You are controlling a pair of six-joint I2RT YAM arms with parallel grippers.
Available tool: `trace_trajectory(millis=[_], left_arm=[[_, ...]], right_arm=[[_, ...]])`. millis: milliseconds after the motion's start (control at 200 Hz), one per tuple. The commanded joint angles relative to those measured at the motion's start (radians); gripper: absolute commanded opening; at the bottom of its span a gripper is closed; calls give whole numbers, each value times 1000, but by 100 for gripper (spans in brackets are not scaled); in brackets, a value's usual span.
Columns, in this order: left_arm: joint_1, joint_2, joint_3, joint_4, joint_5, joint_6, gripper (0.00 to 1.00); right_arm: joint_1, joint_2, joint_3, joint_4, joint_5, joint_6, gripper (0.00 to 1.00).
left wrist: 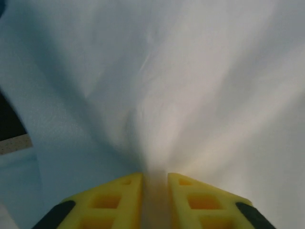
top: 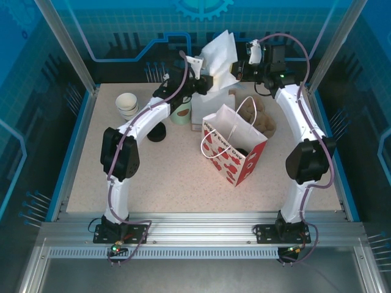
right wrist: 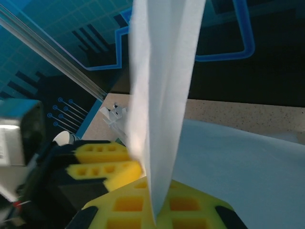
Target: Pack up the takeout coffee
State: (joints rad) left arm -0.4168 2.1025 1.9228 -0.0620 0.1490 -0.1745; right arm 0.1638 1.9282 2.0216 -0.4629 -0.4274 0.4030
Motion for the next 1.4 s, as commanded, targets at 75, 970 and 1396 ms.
trace_trajectory(millis=[75,970,1396], left_arm=[[8,-1,70,-73,-21,44,34],[3,-687,-526,-36,97,-98,64],[1,-869,-738,-32,68,-109,63]], right_arm=[[12,22,109,-34,-15,-47,0],[163,-347,356,-770,-120,-523,0],[218,-481,299,-995,72,-690,0]])
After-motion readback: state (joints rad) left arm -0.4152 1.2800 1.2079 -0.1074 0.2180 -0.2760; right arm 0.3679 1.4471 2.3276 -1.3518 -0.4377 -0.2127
